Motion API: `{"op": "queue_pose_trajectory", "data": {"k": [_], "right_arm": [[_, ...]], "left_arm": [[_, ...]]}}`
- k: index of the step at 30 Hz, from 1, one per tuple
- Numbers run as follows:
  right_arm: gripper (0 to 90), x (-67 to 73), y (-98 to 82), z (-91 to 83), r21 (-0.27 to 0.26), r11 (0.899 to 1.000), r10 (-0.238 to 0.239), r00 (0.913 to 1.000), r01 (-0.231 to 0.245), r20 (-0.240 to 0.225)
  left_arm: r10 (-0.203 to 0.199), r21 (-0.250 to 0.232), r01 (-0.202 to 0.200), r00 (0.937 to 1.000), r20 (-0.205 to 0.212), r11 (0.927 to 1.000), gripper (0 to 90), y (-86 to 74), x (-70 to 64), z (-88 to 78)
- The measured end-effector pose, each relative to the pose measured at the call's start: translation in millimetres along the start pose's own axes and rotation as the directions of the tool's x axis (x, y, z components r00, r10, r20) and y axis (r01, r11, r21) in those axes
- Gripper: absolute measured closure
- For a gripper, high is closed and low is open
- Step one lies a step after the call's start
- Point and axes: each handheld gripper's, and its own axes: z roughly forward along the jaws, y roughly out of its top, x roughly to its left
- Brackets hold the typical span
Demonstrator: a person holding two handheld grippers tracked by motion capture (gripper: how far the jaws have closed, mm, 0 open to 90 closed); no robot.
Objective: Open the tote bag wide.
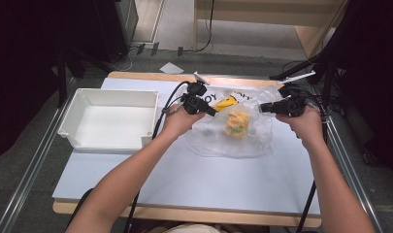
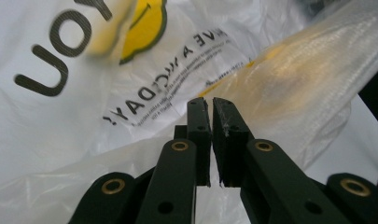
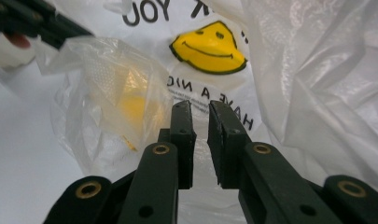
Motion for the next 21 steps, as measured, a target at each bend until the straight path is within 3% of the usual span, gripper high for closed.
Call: {"op": "queue_pose_trajectory", "data": {"k": [4, 7, 13, 21], "right_arm": [[81.3, 0.6, -5.8, 7.3, 0.043, 0.999, 0.005, 0.9998, -0.004, -0.021], [81.6, -0.3, -10.7, 9.3, 0.049, 0.999, 0.015, 0.9993, -0.013, -0.034], [81.8, 1.1, -24.6, 14.7, 0.075, 0.997, 0.02, 0.9987, -0.016, -0.047], [81.8, -5.0, -48.1, 25.1, 0.093, 0.994, 0.053, 0.9976, -0.049, -0.045]], "left_arm": [[-0.008, 0.031, 0.008, 0.9999, 0.009, 0.9995, 86.1, 0.0, 3.1, 5.4], [-0.011, 0.071, 0.009, 0.9997, 0.022, 0.9974, 86.0, -2.5, 3.7, 11.5], [-0.016, 0.107, 0.01, 0.9987, 0.048, 0.9942, 86.2, -13.1, 4.0, 19.3], [-0.031, 0.115, 0.028, 0.9993, 0.02, 0.9929, 82.8, -22.0, 13.1, 26.0]]}}
